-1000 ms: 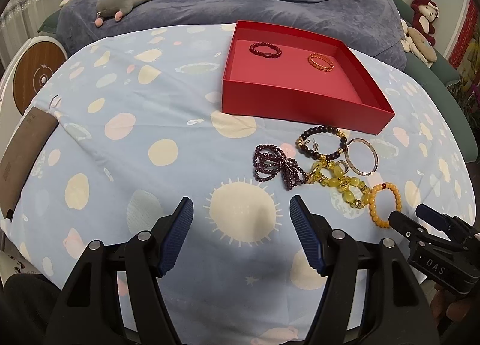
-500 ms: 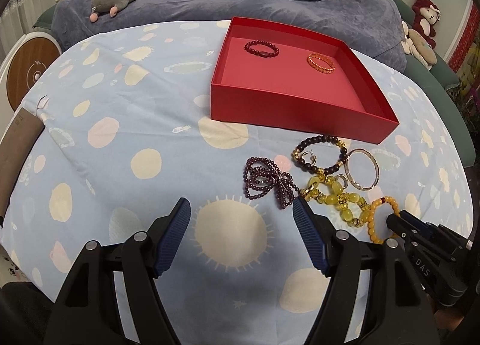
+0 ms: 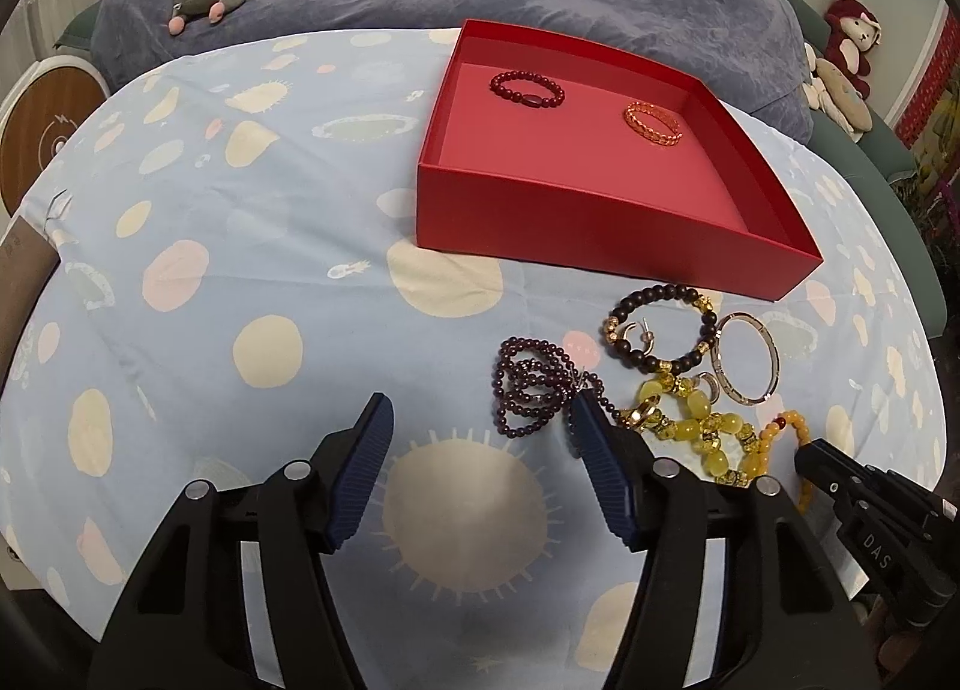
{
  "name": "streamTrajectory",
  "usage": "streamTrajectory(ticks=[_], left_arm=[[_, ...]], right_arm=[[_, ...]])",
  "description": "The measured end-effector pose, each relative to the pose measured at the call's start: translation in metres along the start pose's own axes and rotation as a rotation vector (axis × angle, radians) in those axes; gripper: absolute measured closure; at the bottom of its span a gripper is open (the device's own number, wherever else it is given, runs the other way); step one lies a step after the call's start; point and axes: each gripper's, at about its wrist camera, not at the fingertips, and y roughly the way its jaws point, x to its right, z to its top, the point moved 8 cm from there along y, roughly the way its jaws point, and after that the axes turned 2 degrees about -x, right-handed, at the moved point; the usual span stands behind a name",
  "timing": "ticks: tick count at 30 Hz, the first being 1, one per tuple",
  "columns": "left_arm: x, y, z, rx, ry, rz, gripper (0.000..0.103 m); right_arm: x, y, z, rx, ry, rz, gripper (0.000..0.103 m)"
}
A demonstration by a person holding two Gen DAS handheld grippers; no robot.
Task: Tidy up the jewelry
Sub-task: 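Grasp the yellow amber bead bracelet with the right tool while the left grasps the garnet strands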
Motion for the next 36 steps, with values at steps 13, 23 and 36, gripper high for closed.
streamTrajectory(ticks=[13,23,36], left_arm=[[0.018,0.012,0.004,-0.025,0.032,-0.079,0.099],[0.025,-0.030,0.026,0.054,0.022,-0.115,0.103],[0.020,-0.025,0.013,0.013,-0.007,-0.096,0.078]], right_arm=[[-0.003,0.001,0.002,-0.006,0.004,0.015,0.095],[-0.014,-0.021,0.005,0.030,-0.005,0.041,0.095],[-0.020,-0.036,0.003,0.052,-0.024,0.059,0.095]])
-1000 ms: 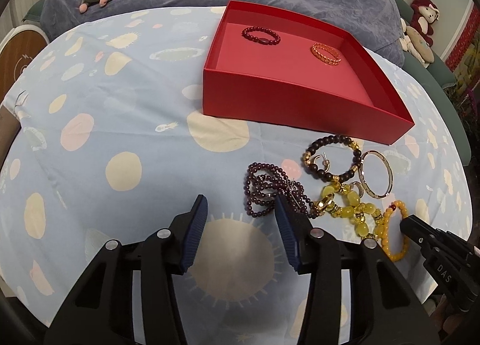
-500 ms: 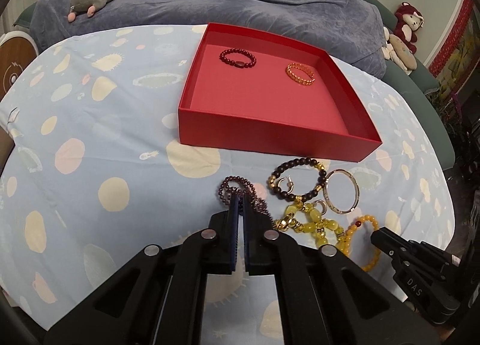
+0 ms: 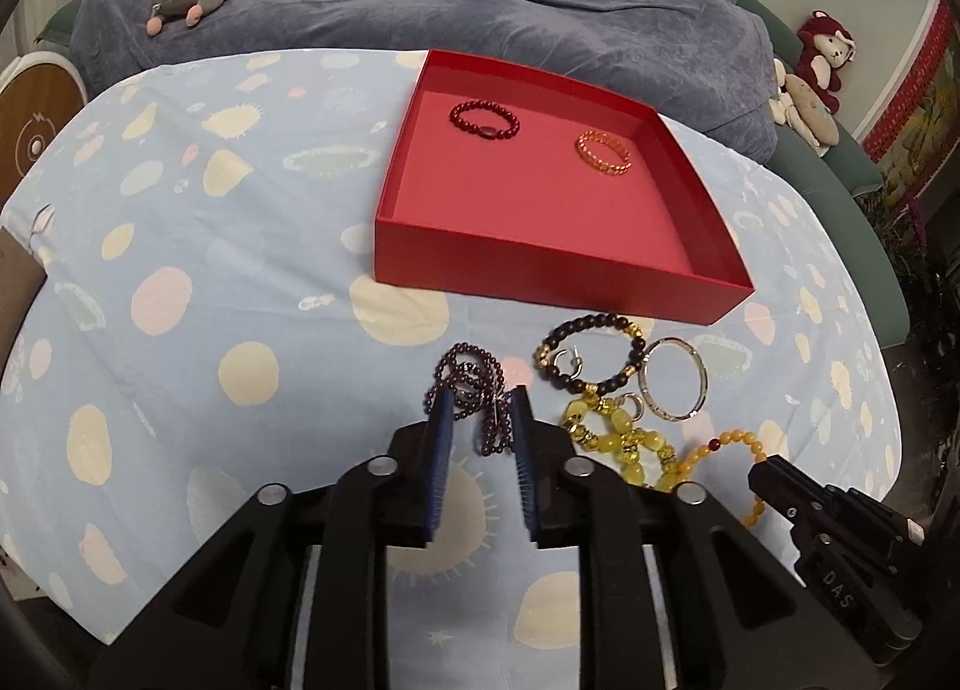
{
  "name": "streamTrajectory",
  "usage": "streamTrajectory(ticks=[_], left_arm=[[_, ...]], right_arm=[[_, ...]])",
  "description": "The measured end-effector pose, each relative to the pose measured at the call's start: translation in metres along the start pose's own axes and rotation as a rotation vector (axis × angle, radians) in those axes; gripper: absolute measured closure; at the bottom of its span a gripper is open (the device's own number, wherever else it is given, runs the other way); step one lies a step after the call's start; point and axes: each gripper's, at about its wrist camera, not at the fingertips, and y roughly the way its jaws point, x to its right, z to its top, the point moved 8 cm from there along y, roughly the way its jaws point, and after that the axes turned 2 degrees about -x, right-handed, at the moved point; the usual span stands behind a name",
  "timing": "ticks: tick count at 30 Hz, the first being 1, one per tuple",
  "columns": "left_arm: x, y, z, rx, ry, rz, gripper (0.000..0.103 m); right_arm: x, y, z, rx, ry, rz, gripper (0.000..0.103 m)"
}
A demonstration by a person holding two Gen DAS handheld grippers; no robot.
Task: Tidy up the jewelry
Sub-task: 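Grasp the yellow amber bead bracelet with the right tool while the left grasps the garnet strands, then carry both bracelets into the red box and open both tools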
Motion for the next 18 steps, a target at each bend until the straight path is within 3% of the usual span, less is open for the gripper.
streamTrajectory(ticks=[2,5,8,9,11,12,13,15,18], left_arm=[[0.002,0.005,-0.003,-0.006,-0.003,0.004,0.071],[0.007,0.012,-0.003,-0.004,-0.010,0.008,0.051],[0.009,0.027,-0.005,-0.032,0.006,0.028,0.048],[0.009,0.032,-0.007,-0.046,0.014,0.032,0.051],[0.011,0.039,-0.012,-0.071,0.029,0.030,0.066],[0.010,0.042,-0.015,-0.088,0.029,0.029,0.079],[0.008,0.042,-0.016,-0.087,0.025,0.038,0.087],[0.005,0.041,-0.017,-0.088,0.023,0.033,0.094],[0.002,0.036,-0.017,-0.084,0.026,0.031,0.096]], right_arm=[[0.001,0.001,-0.001,-0.003,0.002,0.001,0.095],[0.004,0.004,-0.002,-0.012,0.009,0.000,0.095],[0.006,0.008,-0.002,-0.019,0.015,-0.001,0.095],[0.007,0.010,-0.002,-0.022,0.017,-0.002,0.095],[0.008,0.012,-0.002,-0.028,0.021,-0.002,0.095],[0.009,0.013,-0.002,-0.030,0.021,-0.004,0.095],[0.009,0.014,-0.003,-0.033,0.023,-0.004,0.095],[0.010,0.015,-0.003,-0.037,0.028,-0.002,0.095],[0.009,0.015,-0.003,-0.038,0.027,-0.001,0.095]])
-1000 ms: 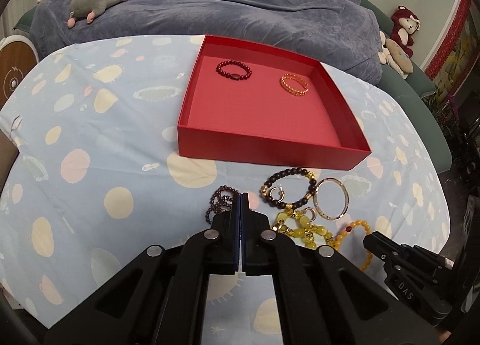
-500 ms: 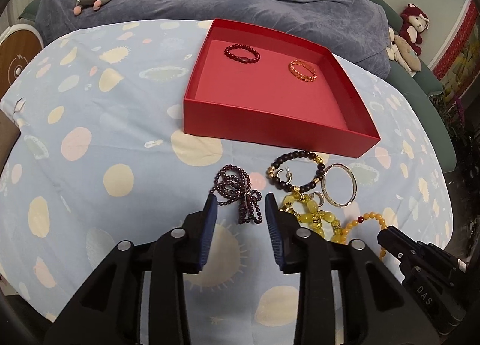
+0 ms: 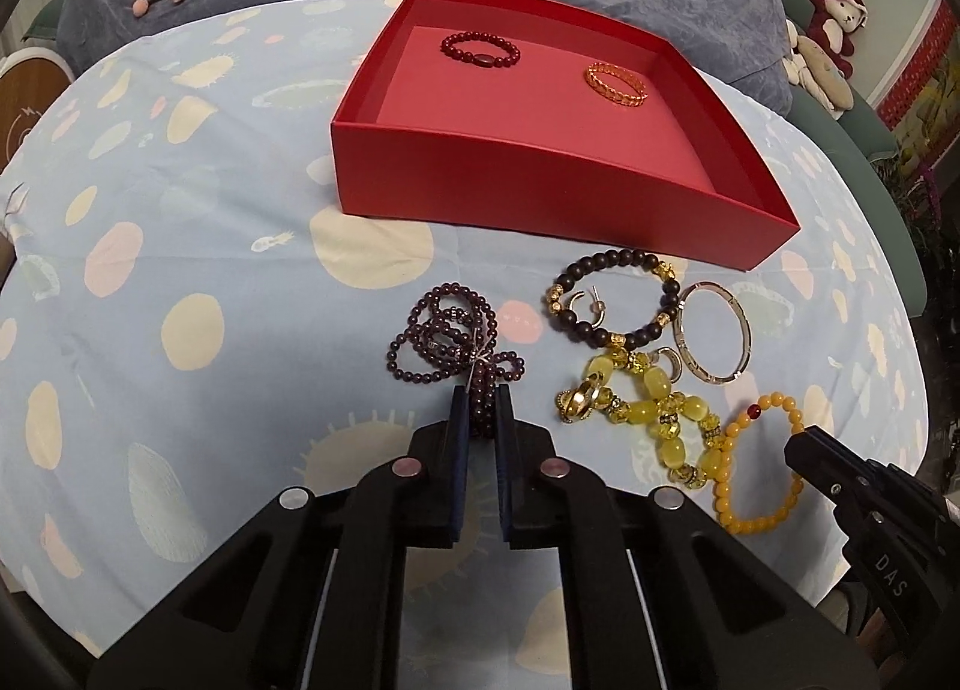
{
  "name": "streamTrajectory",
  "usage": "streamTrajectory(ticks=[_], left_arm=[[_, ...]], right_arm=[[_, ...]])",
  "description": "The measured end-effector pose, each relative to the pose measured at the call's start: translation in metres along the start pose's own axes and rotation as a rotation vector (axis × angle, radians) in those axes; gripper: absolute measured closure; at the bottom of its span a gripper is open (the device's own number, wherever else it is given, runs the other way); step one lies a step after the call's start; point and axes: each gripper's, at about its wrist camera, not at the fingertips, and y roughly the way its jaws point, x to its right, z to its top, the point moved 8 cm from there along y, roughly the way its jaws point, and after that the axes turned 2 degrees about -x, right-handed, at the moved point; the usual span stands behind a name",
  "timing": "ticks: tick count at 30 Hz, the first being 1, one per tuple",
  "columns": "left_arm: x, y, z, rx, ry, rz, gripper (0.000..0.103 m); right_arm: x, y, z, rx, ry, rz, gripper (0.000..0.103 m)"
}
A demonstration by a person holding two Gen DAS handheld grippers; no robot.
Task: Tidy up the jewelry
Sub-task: 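Carry both bracelets into the red box and open both tools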
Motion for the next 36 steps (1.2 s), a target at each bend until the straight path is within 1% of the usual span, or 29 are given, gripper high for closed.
streamTrajectory(ticks=[3,9,13,17,21,25,29,31,36], left_arm=[[-0.003,-0.012,0.004,0.018,-0.015,-0.014,0.097],[-0.007,-0.048,0.021,0.074,-0.044,-0.037,0.097],[-0.007,-0.071,0.038,0.098,-0.085,-0.080,0.097],[0.001,-0.084,0.058,0.124,-0.066,-0.087,0.097],[0.013,-0.089,0.083,0.140,-0.037,-0.104,0.097],[0.024,-0.087,0.116,0.151,-0.024,-0.140,0.096],[0.032,-0.076,0.149,0.157,-0.009,-0.156,0.096],[0.034,-0.065,0.161,0.146,-0.009,-0.172,0.096],[0.031,-0.025,0.183,0.089,-0.028,-0.188,0.096]], right_arm=[[-0.002,-0.004,0.001,0.006,-0.003,0.005,0.095],[-0.012,-0.019,0.007,0.036,-0.018,0.033,0.095],[-0.022,-0.033,0.014,0.059,-0.032,0.065,0.095],[-0.030,-0.049,0.033,0.097,-0.051,0.085,0.095],[-0.037,-0.061,0.067,0.141,-0.079,0.100,0.095],[-0.045,-0.067,0.108,0.177,-0.094,0.129,0.095],[-0.051,-0.059,0.151,0.195,-0.087,0.162,0.095],[-0.054,-0.049,0.168,0.191,-0.081,0.176,0.095],[-0.057,-0.009,0.196,0.162,-0.096,0.154,0.095]])
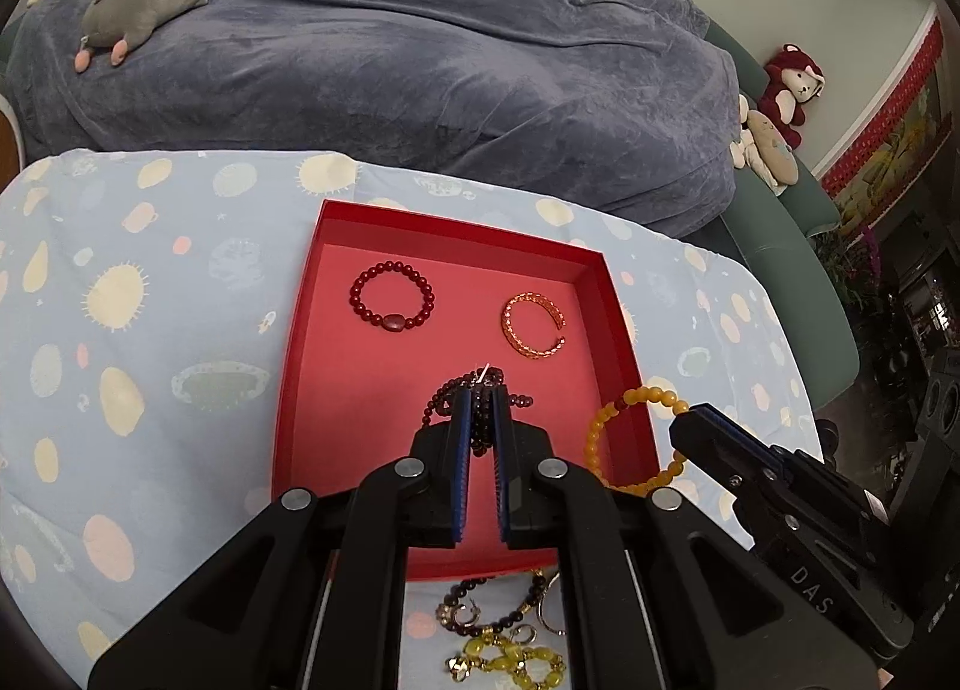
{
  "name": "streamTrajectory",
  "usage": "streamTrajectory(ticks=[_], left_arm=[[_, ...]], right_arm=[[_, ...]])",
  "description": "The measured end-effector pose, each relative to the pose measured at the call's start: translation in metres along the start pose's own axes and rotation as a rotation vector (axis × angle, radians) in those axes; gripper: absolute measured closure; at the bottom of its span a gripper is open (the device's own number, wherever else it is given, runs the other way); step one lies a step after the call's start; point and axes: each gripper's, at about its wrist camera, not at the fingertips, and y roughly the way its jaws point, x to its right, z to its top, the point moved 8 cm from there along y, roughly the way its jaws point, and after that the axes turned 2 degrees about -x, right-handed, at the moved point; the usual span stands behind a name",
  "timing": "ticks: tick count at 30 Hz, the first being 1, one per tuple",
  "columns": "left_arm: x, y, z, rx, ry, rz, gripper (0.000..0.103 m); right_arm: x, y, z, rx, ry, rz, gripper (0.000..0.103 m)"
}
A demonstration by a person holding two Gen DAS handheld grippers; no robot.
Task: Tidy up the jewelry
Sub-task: 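Carry both bracelets into the red box and open both tools, then lift both tools out of the red box toward the remaining bracelets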
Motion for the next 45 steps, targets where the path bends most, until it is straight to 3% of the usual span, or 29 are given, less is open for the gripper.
streamTrajectory(ticks=[8,14,16,19,21,24,34,45], left_arm=[[-0.028,0.060,0.007,-0.088,-0.043,0.029,0.096],[-0.048,0.076,0.020,-0.072,-0.046,0.088,0.095],[-0.057,0.076,0.026,-0.054,-0.049,0.122,0.083],[-0.064,0.066,0.033,-0.010,-0.058,0.145,0.075],[-0.068,0.056,0.035,0.020,-0.063,0.160,0.067],[-0.070,0.041,0.031,0.047,-0.071,0.165,0.065],[-0.059,-0.012,-0.008,0.097,-0.055,0.195,0.059],[-0.044,-0.033,-0.090,0.037,-0.028,0.210,0.055]], right_arm=[[0.013,0.066,-0.002,-0.091,-0.016,-0.029,0.095],[0.026,0.083,0.003,-0.083,-0.007,-0.068,0.091],[0.029,0.082,0.005,-0.072,-0.005,-0.080,0.086],[0.031,0.075,0.006,-0.045,-0.006,-0.090,0.074],[0.031,0.070,0.005,-0.036,-0.013,-0.096,0.074],[0.029,0.061,0.000,-0.031,-0.014,-0.091,0.072],[0.022,0.015,-0.035,-0.027,-0.017,-0.097,0.067],[0.027,-0.021,-0.106,-0.080,0.010,-0.127,0.066]])
